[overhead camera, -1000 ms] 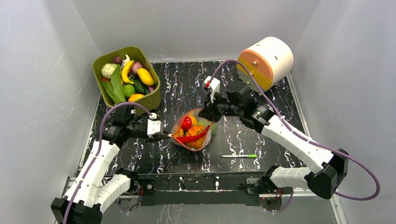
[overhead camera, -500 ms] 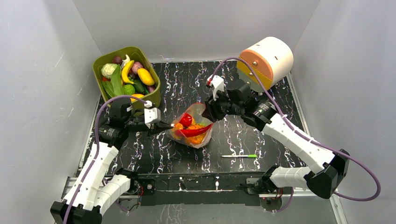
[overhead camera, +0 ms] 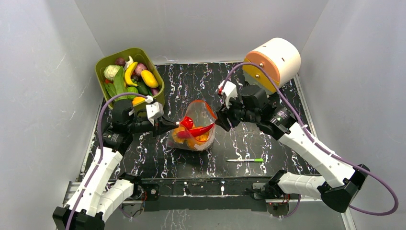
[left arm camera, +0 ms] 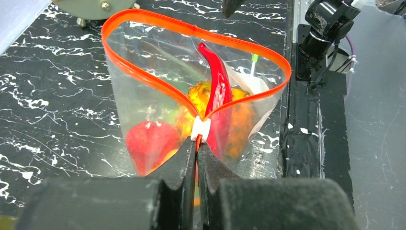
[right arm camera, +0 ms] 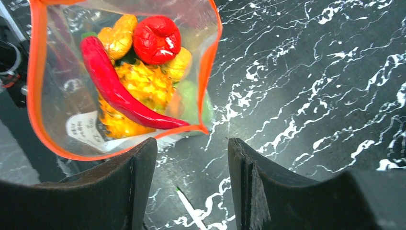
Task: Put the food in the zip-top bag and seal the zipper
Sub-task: Zip the zipper food storage bag at the center of the board.
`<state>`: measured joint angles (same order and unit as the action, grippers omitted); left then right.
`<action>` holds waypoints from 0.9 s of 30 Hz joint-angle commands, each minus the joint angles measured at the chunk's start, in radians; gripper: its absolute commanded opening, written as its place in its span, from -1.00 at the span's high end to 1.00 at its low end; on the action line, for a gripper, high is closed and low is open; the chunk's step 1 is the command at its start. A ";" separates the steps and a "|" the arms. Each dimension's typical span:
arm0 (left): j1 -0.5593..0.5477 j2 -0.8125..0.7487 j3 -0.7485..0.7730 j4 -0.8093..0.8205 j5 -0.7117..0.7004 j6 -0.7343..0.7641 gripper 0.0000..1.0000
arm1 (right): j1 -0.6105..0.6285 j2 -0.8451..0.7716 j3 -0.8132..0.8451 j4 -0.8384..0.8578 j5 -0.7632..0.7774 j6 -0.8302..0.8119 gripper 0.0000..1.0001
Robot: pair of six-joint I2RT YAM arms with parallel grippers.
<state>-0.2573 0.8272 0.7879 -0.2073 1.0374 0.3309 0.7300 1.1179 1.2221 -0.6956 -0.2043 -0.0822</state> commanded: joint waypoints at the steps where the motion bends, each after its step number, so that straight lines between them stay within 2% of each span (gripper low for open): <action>1: 0.000 -0.021 -0.015 0.057 0.042 -0.021 1.00 | -0.003 -0.040 -0.035 0.033 0.027 -0.145 -0.09; 4: 0.000 -0.016 -0.011 0.048 0.054 -0.003 1.00 | -0.003 -0.055 -0.069 -0.008 0.006 -0.268 -0.11; 7: 0.001 -0.018 -0.007 0.034 0.060 0.012 1.00 | -0.004 -0.041 -0.068 -0.021 0.023 -0.311 -0.07; 11: 0.000 -0.017 -0.005 -0.005 0.067 0.051 1.00 | -0.004 -0.032 -0.085 0.061 -0.027 -0.341 0.02; 16: 0.000 -0.018 0.002 -0.015 0.064 0.061 1.00 | -0.004 0.026 -0.059 0.082 -0.124 -0.369 0.08; 24: 0.000 -0.034 -0.003 -0.042 0.069 0.091 1.00 | -0.004 0.065 -0.065 0.140 -0.181 -0.370 0.21; 27: 0.001 -0.039 -0.003 -0.043 0.064 0.093 1.00 | -0.004 0.053 -0.057 0.151 -0.186 -0.378 0.33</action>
<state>-0.2573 0.8139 0.7700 -0.2478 1.0630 0.3943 0.7300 1.1973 1.1378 -0.6357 -0.3500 -0.4404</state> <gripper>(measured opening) 0.010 0.369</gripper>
